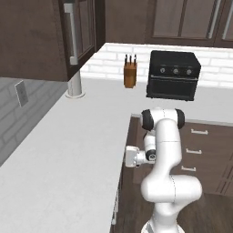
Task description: Take a straw from the drawer in front and place it inside the glass cup on the dining counter.
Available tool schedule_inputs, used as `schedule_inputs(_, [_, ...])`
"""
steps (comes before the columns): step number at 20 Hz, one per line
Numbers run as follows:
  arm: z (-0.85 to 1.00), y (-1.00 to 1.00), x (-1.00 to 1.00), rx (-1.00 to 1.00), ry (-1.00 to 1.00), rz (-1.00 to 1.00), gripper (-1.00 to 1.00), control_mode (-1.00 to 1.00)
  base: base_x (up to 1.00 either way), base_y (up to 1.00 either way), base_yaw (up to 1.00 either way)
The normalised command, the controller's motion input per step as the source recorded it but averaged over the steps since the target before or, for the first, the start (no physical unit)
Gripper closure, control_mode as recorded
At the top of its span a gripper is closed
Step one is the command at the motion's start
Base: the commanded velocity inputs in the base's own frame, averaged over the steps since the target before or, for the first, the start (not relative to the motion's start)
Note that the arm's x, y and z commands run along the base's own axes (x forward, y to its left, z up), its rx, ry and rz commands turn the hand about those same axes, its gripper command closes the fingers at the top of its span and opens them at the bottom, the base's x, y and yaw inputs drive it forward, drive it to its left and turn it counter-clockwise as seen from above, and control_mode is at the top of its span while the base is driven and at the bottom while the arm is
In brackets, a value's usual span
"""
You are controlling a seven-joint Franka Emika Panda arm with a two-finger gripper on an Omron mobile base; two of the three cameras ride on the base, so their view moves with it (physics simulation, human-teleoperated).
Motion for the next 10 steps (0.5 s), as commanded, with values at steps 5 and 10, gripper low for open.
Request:
schedule_inputs(5, [0.00,0.00,0.00,0.00,0.00,0.00,1.00,-1.00,0.00,0.00,0.00])
schedule_inputs(10, [0.00,-0.01,-0.04,0.00,0.00,0.00,1.00,-1.00,0.00,0.00,0.00])
